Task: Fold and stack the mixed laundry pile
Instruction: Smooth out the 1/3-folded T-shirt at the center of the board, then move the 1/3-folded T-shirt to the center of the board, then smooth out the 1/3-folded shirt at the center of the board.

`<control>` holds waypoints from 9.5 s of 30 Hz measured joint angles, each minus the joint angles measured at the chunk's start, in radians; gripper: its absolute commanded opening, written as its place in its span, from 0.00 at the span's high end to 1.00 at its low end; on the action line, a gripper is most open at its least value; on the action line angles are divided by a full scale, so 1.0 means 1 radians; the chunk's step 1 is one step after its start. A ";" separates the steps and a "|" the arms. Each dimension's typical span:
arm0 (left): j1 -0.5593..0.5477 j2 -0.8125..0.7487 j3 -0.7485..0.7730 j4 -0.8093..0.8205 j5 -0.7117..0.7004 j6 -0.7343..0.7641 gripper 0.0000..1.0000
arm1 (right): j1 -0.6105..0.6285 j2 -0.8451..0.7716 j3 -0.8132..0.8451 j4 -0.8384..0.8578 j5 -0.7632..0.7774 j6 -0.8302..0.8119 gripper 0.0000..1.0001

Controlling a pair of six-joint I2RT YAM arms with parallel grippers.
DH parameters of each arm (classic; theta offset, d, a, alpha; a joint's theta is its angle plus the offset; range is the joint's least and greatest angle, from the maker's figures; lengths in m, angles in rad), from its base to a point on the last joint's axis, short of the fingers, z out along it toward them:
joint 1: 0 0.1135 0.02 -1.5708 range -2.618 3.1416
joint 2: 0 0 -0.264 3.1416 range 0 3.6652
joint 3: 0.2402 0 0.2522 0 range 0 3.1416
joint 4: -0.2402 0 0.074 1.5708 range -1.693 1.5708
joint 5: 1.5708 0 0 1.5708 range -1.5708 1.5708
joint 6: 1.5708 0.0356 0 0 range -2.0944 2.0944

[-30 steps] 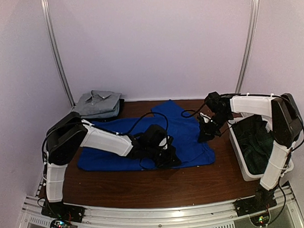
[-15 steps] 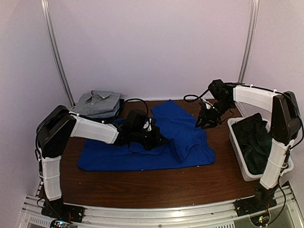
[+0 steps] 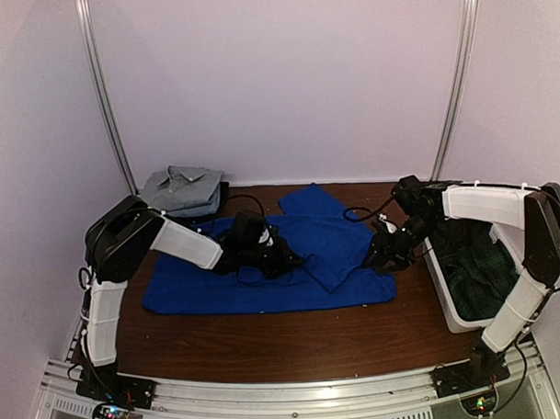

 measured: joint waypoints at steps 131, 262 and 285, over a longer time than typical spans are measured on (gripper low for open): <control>0.108 -0.541 -0.166 -0.516 -0.280 0.362 0.27 | 0.094 0.311 0.474 -0.114 0.322 -0.247 0.45; -0.060 0.108 0.315 -0.465 0.107 0.602 1.00 | 0.078 0.283 0.030 0.296 0.032 0.029 0.75; -0.002 -0.047 0.144 -0.523 -0.071 0.623 0.57 | 0.071 0.290 0.047 0.269 0.040 -0.001 0.74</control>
